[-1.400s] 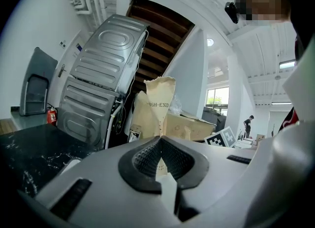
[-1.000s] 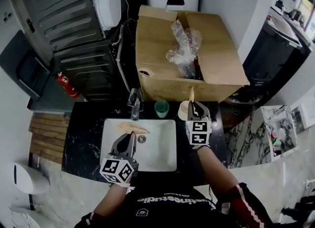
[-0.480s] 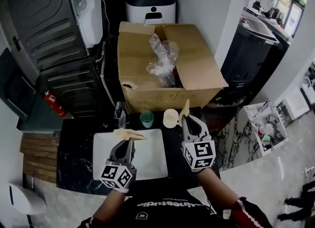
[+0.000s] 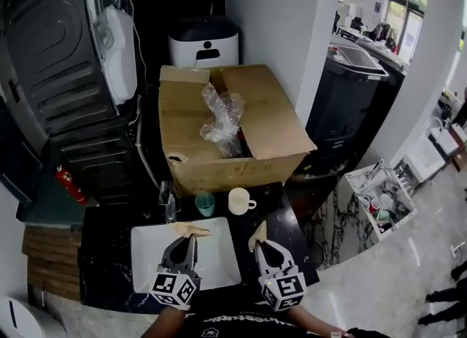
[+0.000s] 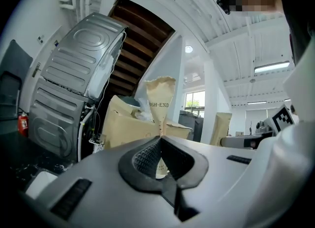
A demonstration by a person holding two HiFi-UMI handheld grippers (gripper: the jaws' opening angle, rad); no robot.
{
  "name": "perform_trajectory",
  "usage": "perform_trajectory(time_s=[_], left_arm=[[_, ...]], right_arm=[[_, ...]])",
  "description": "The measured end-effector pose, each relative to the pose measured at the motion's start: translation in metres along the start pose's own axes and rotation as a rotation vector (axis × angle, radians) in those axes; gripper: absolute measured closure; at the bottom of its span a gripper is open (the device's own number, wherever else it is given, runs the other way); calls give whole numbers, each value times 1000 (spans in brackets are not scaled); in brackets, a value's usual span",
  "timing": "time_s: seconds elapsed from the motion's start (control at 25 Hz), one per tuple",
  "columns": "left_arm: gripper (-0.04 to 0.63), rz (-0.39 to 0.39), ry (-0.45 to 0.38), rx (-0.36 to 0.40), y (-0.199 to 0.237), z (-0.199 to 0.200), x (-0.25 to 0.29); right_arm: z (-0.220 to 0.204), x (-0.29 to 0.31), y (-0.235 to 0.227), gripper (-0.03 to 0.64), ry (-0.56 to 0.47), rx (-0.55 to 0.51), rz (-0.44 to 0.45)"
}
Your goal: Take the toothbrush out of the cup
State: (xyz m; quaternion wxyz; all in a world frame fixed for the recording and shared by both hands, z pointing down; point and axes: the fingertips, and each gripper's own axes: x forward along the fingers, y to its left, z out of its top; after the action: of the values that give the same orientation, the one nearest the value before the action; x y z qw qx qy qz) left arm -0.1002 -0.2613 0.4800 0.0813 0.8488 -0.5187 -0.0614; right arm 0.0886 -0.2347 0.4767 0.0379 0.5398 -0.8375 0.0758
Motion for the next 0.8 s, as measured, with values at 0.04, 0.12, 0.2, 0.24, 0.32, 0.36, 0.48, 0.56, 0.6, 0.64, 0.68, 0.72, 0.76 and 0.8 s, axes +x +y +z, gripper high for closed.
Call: perform_trajectory(time_s=[0.04, 0.12, 0.2, 0.24, 0.32, 0.36, 0.48, 0.56, 0.6, 0.64, 0.68, 0.72, 0.76, 0.8], left_arm=[[580, 3, -1, 8, -2, -1, -3], [580, 4, 2, 19, -6, -5, -7], [580, 3, 12, 15, -7, -10, -9], [580, 3, 16, 11, -8, -11, -10], [580, 1, 17, 11, -9, -11, -12], [580, -1, 16, 12, -10, -10, -13], [580, 3, 14, 6, -11, -12, -17], [580, 1, 21, 4, -11, -16, -19], [580, 1, 23, 5, -11, -16, -19], [580, 4, 22, 7, -9, -16, -19], [580, 10, 21, 6, -6, -15, -20], [580, 19, 18, 5, -3, -14, -21], [580, 32, 15, 4, 2, -12, -23], [580, 47, 13, 0, 7, -12, -25]], right_arm=[[-9, -2, 2, 566, 18, 7, 4], [-16, -3, 4, 566, 29, 11, 8], [-10, -2, 1, 566, 14, 2, -2], [-6, -1, 0, 566, 5, 1, -7], [-1, 0, 1, 566, -5, -1, -9], [-1, 1, 3, 566, -6, -3, -7], [-1, 5, 9, 566, -5, -7, 2], [1, 8, 11, 566, -12, -9, 7], [1, 9, 11, 566, -12, -9, 8], [0, 10, 11, 566, -9, -8, 8], [-1, 11, 11, 566, -5, -6, 8], [-3, 12, 12, 566, 0, -2, 10], [-5, 13, 13, 566, 4, 1, 13], [-5, 14, 14, 566, 7, 3, 16]])
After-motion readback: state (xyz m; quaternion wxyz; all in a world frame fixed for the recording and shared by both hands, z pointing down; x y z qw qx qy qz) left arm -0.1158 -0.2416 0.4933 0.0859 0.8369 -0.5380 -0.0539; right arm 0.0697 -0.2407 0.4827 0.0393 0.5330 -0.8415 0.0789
